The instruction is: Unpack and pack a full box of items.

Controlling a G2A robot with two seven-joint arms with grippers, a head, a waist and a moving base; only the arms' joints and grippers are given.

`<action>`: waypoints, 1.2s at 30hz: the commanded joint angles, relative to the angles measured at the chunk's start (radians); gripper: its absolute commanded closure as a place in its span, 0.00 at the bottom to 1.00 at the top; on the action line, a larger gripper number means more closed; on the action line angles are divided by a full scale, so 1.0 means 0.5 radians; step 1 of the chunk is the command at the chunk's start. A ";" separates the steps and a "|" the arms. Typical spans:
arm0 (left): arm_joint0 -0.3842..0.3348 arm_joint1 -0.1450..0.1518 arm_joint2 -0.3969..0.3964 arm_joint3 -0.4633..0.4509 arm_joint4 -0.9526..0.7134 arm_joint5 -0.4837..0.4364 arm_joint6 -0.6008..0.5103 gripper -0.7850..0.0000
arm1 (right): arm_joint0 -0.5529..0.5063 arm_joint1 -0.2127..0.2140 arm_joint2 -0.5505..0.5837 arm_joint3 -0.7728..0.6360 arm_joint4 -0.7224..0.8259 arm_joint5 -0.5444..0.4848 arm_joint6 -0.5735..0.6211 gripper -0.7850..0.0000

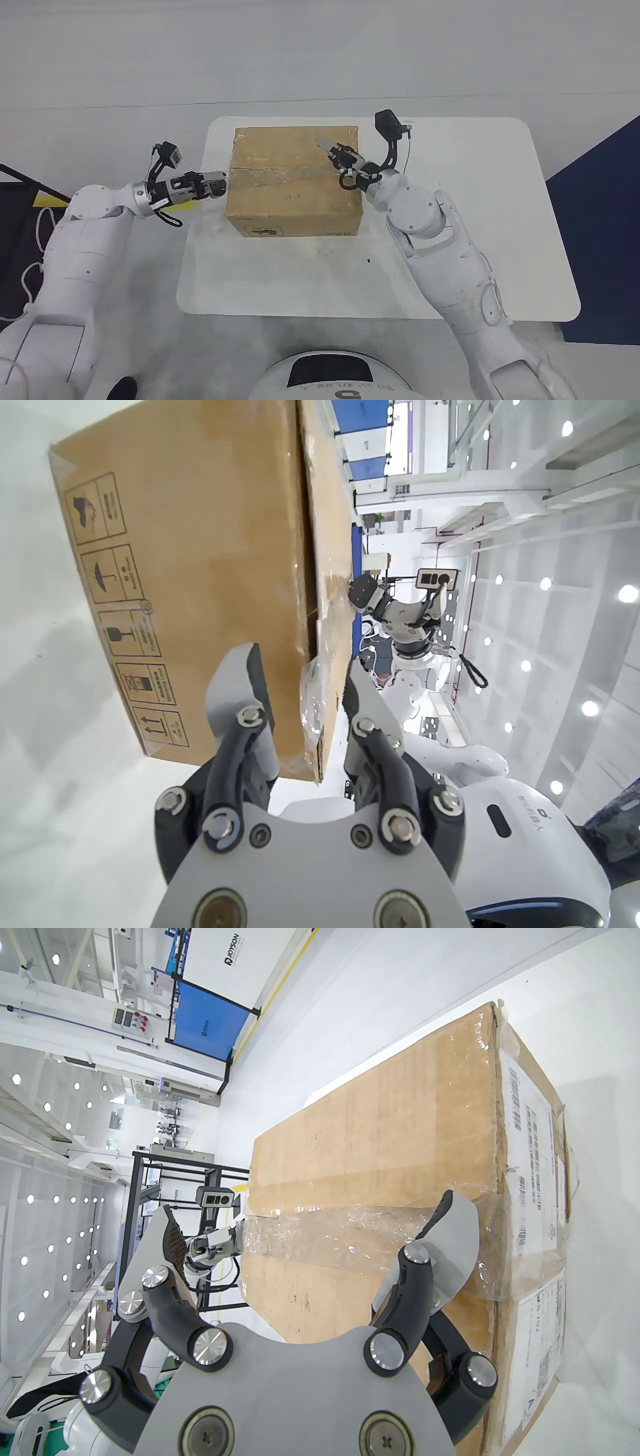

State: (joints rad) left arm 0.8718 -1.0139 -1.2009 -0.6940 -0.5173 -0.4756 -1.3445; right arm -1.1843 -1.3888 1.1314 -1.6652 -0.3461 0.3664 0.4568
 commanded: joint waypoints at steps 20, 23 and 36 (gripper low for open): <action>-0.036 0.083 -0.045 -0.119 0.201 -0.127 0.127 1.00 | 0.000 0.000 0.000 0.000 0.000 0.000 0.000 0.00; -0.044 0.076 -0.022 -0.109 0.206 -0.126 0.127 1.00 | 0.000 0.000 0.000 0.000 0.000 0.000 0.000 0.00; -0.132 0.041 0.079 -0.020 0.311 -0.103 0.184 1.00 | 0.000 0.000 0.000 0.000 0.000 0.000 0.000 0.00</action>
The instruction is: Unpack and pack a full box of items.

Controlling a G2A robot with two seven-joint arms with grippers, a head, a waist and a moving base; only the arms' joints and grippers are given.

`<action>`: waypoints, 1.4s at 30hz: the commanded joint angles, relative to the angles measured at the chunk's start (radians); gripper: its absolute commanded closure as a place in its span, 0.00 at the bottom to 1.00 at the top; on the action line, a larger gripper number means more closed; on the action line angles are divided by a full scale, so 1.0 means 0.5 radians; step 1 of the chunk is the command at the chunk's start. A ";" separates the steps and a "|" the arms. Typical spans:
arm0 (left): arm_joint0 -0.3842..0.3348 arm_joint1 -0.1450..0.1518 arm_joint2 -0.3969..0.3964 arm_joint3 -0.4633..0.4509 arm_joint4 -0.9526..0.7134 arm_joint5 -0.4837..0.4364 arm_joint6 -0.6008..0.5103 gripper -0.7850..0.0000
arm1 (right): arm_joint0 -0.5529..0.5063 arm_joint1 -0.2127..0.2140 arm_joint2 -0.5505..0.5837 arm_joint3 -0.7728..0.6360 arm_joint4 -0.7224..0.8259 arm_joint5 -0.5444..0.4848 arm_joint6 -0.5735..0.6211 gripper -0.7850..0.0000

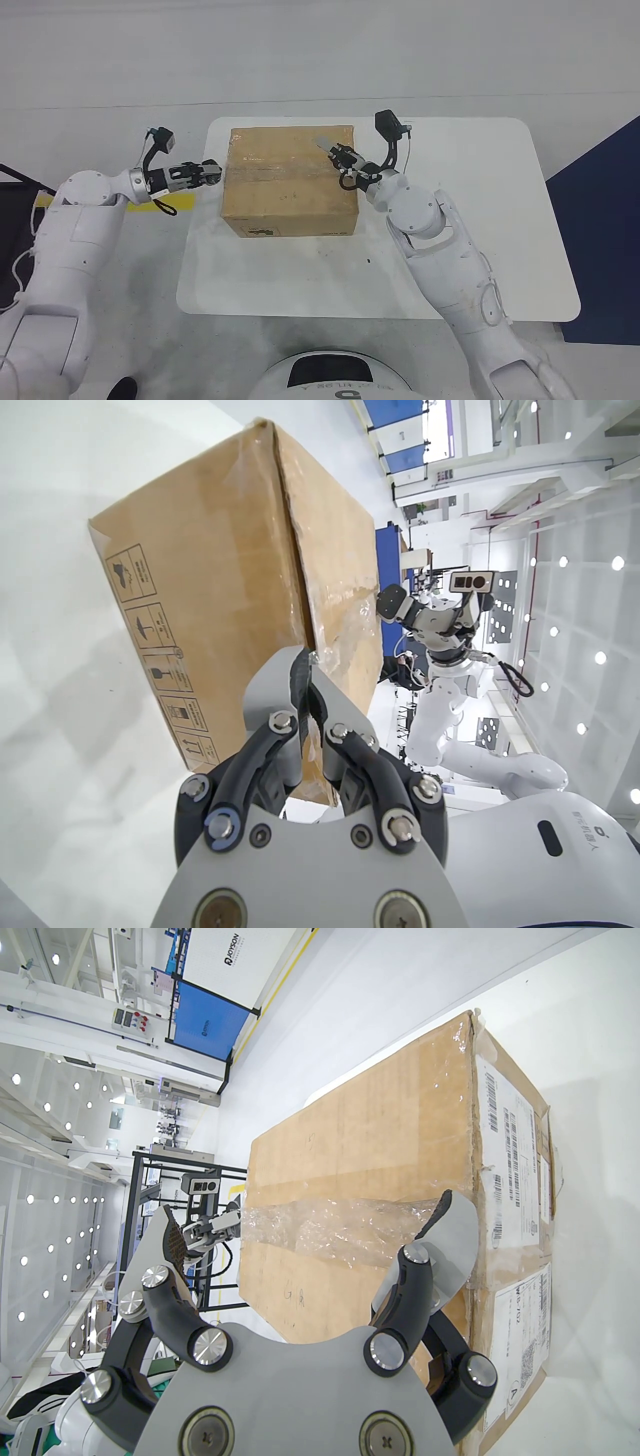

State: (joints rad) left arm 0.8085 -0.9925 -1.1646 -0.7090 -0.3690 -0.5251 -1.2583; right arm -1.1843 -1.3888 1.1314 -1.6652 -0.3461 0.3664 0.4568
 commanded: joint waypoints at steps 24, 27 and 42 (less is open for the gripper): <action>-0.033 -0.007 0.022 0.043 0.070 -0.004 0.084 1.00 | 0.000 0.000 0.000 0.000 0.000 0.000 0.000 0.00; -0.038 -0.011 0.036 0.047 0.090 0.006 0.096 1.00 | 0.000 0.000 0.000 0.000 0.000 0.000 0.000 0.00; -0.069 -0.036 0.103 0.047 0.185 0.030 0.164 1.00 | 0.000 0.000 0.000 0.000 0.000 0.000 0.000 0.00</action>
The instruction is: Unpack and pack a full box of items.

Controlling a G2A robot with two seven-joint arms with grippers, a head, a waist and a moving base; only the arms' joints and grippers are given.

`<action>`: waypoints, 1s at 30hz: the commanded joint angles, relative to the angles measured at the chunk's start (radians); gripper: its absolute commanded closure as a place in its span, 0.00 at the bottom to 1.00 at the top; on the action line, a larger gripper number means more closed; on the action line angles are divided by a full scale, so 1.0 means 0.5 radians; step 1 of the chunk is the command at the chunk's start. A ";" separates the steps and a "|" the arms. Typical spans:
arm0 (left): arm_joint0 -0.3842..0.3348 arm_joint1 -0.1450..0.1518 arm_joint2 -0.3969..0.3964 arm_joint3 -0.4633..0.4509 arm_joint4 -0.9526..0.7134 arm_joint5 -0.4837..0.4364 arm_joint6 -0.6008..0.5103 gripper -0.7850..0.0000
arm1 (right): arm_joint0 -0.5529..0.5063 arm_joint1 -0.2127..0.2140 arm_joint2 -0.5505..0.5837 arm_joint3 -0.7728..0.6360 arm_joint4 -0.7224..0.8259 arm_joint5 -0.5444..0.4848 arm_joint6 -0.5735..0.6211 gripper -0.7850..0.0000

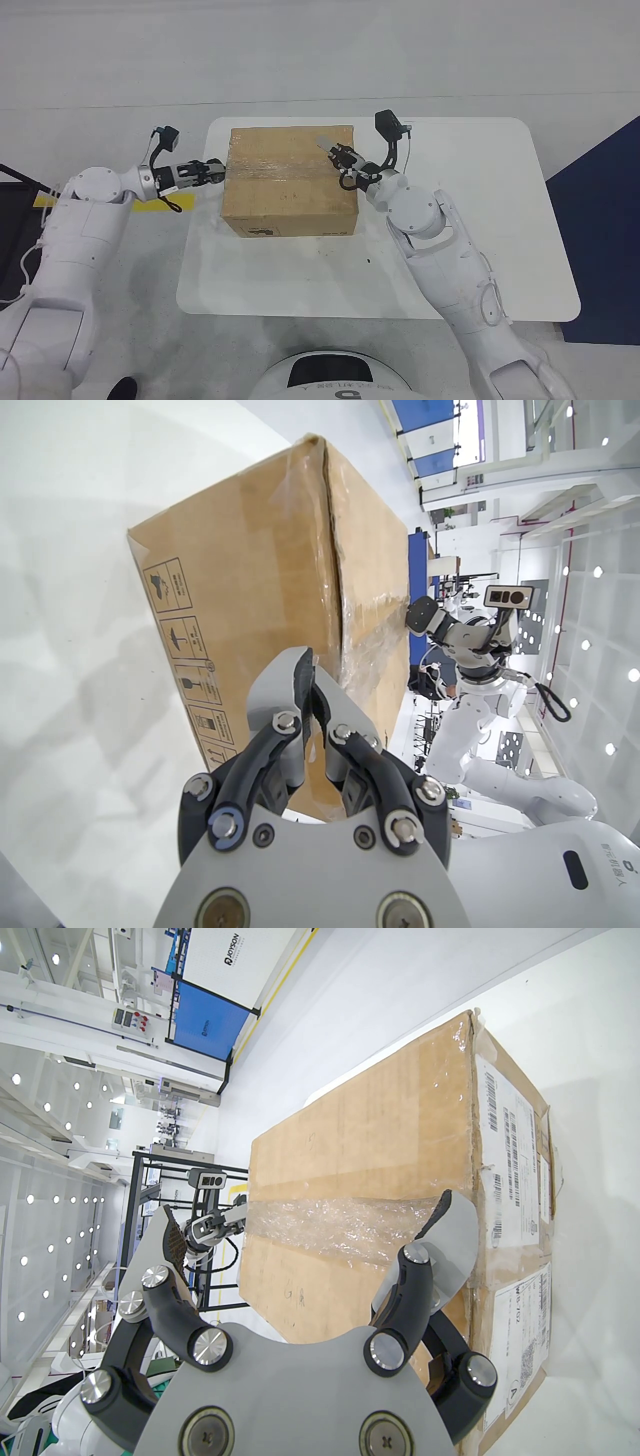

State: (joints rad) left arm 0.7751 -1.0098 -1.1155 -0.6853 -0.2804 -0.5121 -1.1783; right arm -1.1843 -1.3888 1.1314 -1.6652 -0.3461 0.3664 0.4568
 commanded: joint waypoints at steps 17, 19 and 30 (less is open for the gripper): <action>-0.017 -0.021 0.031 0.022 -0.009 -0.022 -0.007 1.00 | 0.119 -0.031 -0.104 0.169 0.122 -0.079 0.006 0.00; -0.019 -0.022 0.032 0.024 -0.009 -0.026 -0.010 1.00 | 0.140 -0.038 -0.118 0.196 0.164 -0.087 0.013 0.00; -0.028 -0.025 0.030 0.031 -0.022 -0.036 -0.019 1.00 | 0.309 -0.098 -0.253 0.444 0.429 -0.097 0.058 0.00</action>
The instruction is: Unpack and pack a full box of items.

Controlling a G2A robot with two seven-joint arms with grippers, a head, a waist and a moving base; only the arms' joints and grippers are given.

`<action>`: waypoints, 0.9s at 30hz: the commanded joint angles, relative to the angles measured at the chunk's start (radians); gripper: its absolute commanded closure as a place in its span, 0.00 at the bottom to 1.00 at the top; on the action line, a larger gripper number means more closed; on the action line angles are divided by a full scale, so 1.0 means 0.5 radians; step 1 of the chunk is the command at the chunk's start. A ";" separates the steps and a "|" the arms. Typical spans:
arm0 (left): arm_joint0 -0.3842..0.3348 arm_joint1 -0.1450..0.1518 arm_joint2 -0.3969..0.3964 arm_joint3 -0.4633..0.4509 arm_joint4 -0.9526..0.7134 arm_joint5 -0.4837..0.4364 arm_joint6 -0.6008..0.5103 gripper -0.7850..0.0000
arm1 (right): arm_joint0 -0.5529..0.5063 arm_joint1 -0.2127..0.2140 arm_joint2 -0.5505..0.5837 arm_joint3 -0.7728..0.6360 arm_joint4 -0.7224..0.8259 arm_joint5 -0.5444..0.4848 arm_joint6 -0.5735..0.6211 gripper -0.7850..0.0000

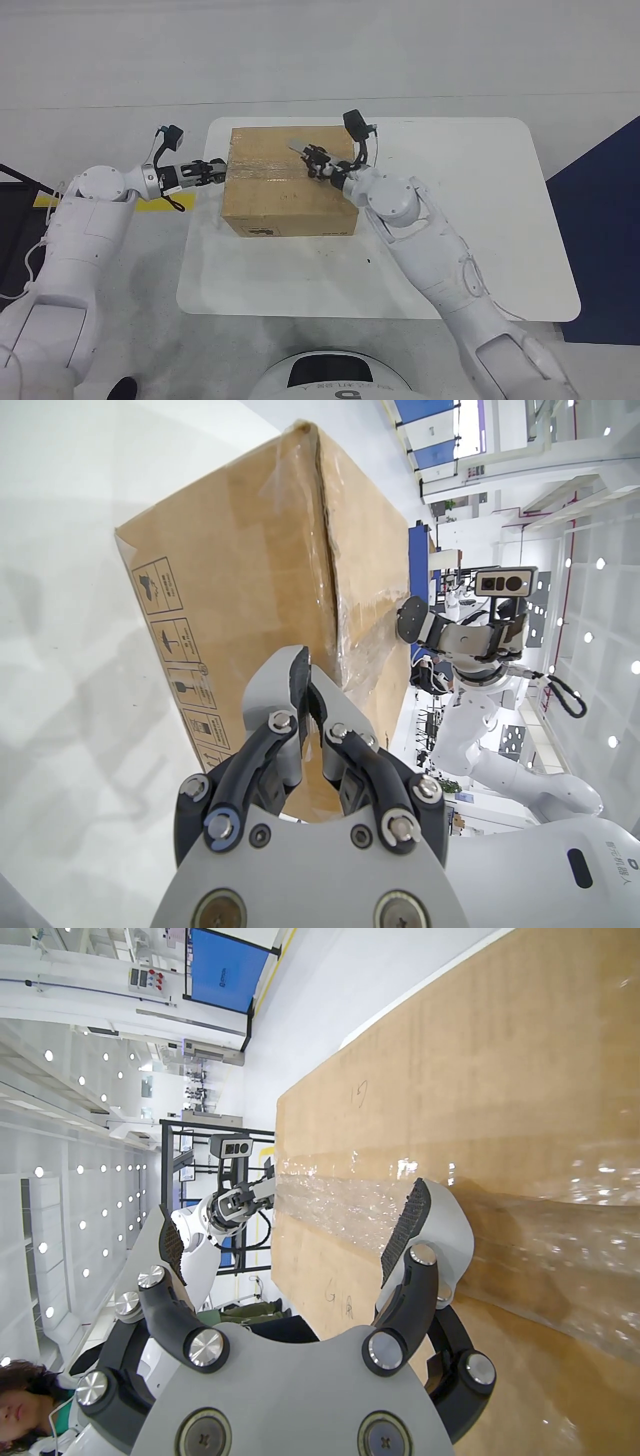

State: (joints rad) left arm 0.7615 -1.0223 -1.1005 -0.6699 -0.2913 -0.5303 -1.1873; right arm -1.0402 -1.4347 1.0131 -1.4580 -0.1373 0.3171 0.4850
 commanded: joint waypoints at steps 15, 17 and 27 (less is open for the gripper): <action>-0.018 -0.012 0.015 0.010 -0.013 -0.008 -0.023 1.00 | 0.299 -0.120 -0.259 0.415 0.219 -0.113 -0.009 0.00; -0.022 -0.014 0.018 0.014 -0.014 -0.004 -0.024 1.00 | 0.333 -0.137 -0.287 0.460 0.243 -0.126 -0.018 0.00; -0.030 -0.030 0.038 0.024 -0.029 -0.014 -0.025 1.00 | 0.492 -0.231 -0.421 0.713 0.391 -0.201 -0.005 0.00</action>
State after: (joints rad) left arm 0.7468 -1.0362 -1.0821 -0.6590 -0.3039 -0.5365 -1.1997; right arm -0.8026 -1.5448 0.8094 -1.1164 0.0494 0.2210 0.4822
